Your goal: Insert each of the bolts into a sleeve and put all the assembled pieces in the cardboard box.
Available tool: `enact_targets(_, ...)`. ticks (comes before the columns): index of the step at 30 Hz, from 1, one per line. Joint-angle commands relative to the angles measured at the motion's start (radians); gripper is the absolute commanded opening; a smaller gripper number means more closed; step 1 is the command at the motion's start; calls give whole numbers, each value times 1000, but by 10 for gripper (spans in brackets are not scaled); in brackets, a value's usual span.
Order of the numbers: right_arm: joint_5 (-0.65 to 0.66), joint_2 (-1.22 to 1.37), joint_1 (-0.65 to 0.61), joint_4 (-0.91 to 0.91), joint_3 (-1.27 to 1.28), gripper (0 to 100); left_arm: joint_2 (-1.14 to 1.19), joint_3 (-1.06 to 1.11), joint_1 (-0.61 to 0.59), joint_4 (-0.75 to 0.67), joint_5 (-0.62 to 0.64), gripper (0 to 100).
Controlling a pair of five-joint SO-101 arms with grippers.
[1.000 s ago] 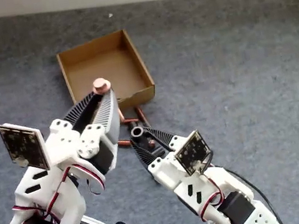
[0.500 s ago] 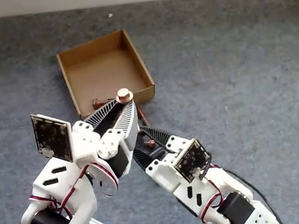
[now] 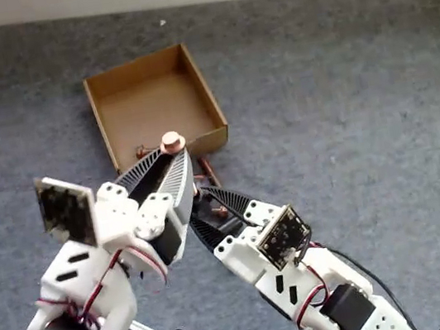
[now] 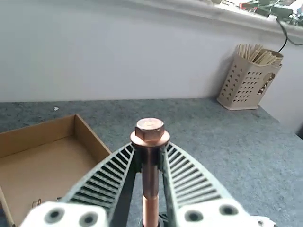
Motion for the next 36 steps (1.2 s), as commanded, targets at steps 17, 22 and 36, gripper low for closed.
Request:
enact_targets(17, 12, -16, -65, -24, -107, 5, -229, 245, 25, -120, -66, 6)
enact_targets(22, 12, -8, -56, -24, -168, 5, -231, 236, 25, -11, -71, 8)
enact_targets(36, -35, 28, 62, 2, -177, 5, -231, 234, -39, 308, -402, 221)
